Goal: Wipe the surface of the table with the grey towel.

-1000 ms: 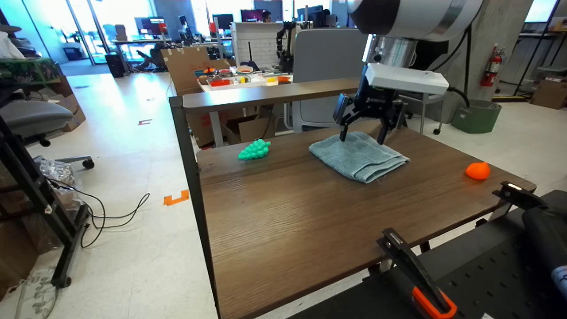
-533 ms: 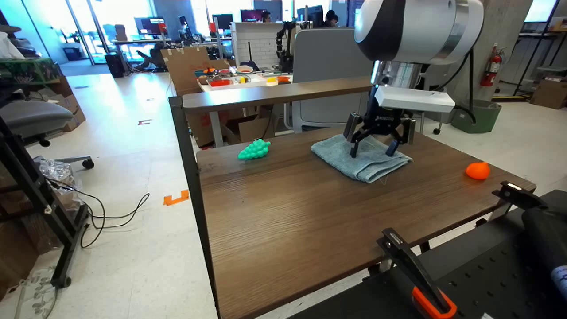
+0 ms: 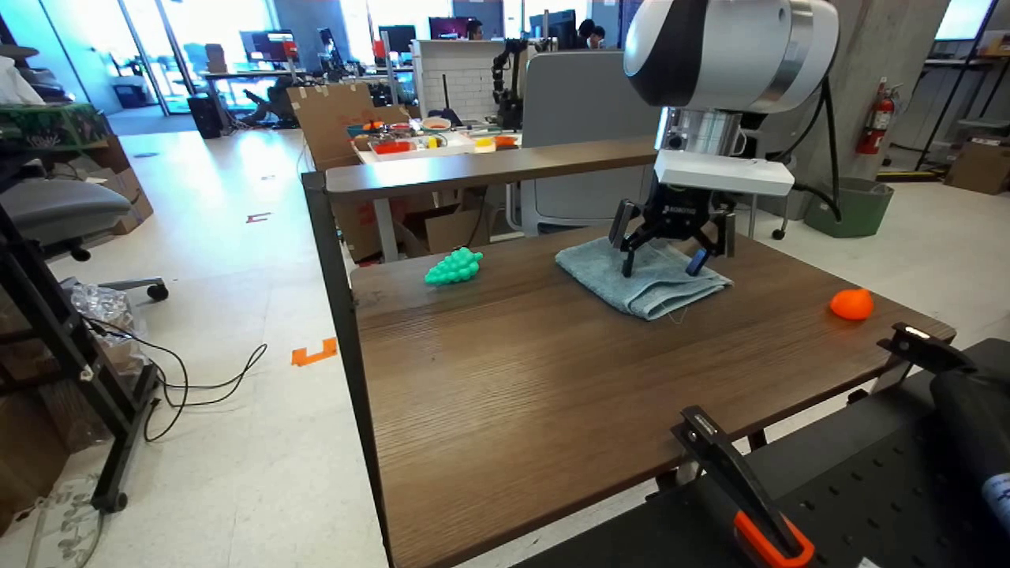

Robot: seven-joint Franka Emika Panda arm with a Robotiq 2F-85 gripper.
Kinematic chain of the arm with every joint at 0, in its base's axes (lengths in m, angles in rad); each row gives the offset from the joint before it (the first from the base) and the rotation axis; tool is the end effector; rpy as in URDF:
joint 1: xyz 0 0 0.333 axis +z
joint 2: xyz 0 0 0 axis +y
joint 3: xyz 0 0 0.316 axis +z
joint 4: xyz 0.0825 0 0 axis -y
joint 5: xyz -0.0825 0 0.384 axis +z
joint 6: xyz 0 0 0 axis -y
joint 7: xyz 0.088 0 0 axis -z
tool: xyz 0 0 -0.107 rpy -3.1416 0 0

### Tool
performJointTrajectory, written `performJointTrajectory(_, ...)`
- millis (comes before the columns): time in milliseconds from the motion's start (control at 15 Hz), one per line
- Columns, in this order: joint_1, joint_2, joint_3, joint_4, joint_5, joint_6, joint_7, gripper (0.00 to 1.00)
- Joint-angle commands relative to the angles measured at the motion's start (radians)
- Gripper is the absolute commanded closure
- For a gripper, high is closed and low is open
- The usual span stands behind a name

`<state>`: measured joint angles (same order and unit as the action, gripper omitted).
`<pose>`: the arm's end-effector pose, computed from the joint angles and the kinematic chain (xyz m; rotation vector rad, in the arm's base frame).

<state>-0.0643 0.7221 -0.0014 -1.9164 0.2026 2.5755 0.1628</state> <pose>0.6074 -0.0434 0.1065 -2.9794 0.6082 0.1028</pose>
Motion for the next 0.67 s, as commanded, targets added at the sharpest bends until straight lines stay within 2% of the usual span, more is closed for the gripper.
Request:
performJointTrajectory(0, 0.014, 0.178, -0.061, 0.24, -0.001, -0.124, 0.12, 0.0)
performJointTrajectory(267, 0.012, 0.285, -0.138, 0.402, -0.024, -0.212, 0.238, 0.0)
performJointTrajectory(600, 0.02, 0.333, -0.236, 0.447, -0.102, -0.196, 0.29, 0.0)
